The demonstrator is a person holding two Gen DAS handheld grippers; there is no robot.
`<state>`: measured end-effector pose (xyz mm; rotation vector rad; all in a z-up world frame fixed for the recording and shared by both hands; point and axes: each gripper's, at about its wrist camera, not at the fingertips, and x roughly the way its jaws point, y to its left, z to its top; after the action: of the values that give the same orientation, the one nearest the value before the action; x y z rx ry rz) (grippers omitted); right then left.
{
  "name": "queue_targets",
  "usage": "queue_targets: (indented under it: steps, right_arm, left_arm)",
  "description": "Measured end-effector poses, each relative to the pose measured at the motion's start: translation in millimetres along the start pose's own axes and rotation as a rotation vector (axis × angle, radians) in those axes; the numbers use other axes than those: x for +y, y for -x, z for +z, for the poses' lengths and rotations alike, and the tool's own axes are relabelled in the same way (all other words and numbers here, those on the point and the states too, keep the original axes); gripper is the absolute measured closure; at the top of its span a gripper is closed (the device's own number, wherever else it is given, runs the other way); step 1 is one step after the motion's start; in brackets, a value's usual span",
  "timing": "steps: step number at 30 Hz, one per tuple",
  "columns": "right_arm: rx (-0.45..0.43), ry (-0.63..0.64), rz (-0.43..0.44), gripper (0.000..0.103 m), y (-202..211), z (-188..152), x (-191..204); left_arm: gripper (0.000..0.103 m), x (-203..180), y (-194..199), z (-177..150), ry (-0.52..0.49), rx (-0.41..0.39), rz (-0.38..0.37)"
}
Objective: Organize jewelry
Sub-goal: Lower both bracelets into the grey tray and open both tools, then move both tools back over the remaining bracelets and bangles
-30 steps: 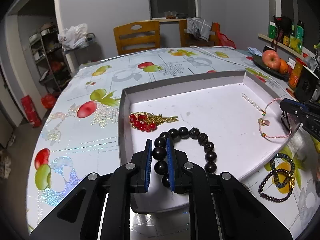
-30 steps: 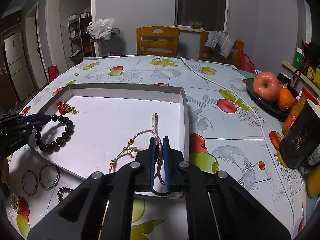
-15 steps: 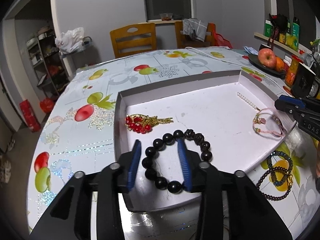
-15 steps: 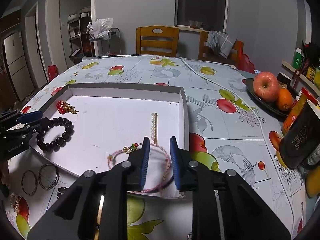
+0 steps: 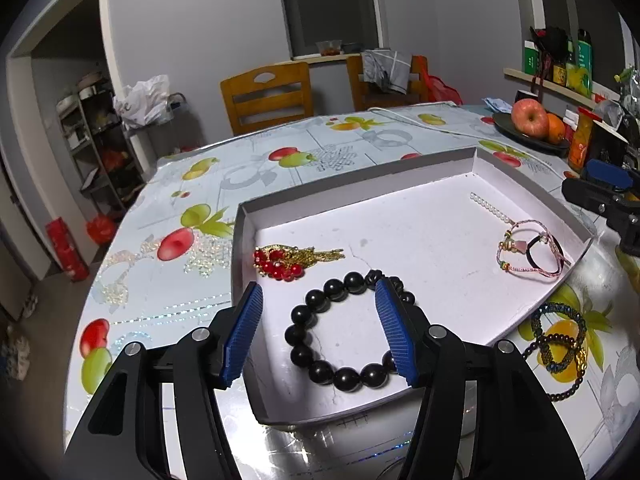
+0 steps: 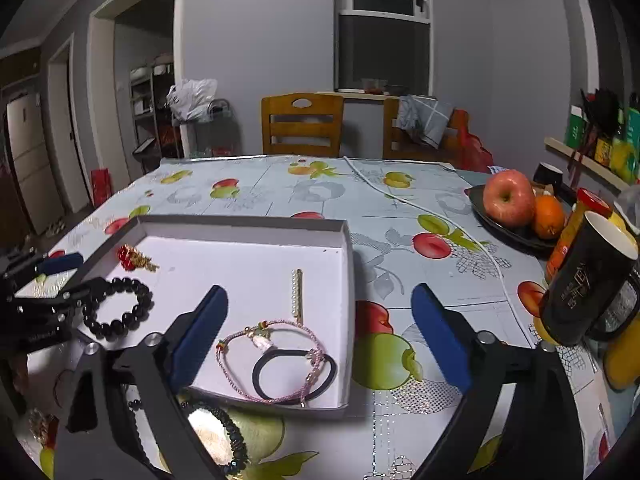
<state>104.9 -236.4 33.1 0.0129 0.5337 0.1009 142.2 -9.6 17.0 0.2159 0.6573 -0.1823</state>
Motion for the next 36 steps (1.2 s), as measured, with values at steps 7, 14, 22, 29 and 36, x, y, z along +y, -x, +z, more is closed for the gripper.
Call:
queue_targets:
  steps: [7, 14, 22, 29, 36]
  right_arm:
    - [0.019, -0.055, 0.010, 0.006, -1, 1, -9]
    - [0.127, -0.155, 0.063, 0.006, -7, 1, -22]
    - [0.146, -0.076, 0.049, 0.006, 31, -1, -14]
    - [0.077, -0.052, 0.036, 0.006, 63, -21, -12]
    - [0.082, 0.021, 0.052, 0.006, 77, -37, -1]
  left_arm:
    - [0.017, 0, 18, 3, 0.012, -0.062, 0.026]
    - [0.008, -2, 53, 9, -0.013, -0.103, 0.057]
    - [0.007, -5, 81, 0, -0.035, -0.067, 0.054]
    - [0.007, 0, 94, -24, -0.002, -0.033, 0.034]
    - [0.007, 8, 96, -44, 0.033, 0.007, 0.035]
